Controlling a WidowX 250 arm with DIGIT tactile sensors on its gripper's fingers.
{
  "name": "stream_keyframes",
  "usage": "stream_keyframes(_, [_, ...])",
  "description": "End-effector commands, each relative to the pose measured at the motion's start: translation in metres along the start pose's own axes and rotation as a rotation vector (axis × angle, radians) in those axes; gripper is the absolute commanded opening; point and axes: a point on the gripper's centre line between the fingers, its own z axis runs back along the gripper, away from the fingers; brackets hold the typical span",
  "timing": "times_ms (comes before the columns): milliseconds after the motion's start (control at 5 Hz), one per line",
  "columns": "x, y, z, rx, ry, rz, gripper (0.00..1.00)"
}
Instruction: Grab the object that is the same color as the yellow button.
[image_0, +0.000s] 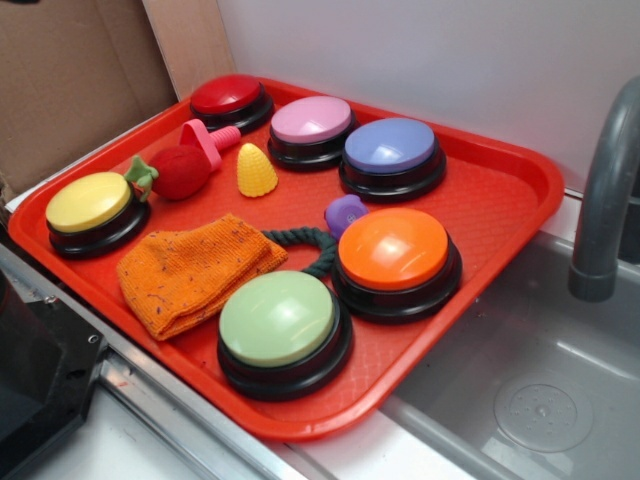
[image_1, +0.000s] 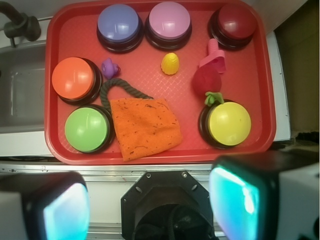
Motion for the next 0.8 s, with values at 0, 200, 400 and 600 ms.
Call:
stream_keyframes(0, [0.0,0.0,0.0,0.0,0.0,0.0,1.0])
stream_keyframes(200, [0.022,0.004,-0.024,0.049,-0.058,0.091,1.0])
stream_keyframes(400, [0.042,0.011,-0.043,0.047,-0.062,0.122,1.0])
stream_keyframes(600, [0.067,0.023,-0.069,0.09,-0.111,0.186,1.0])
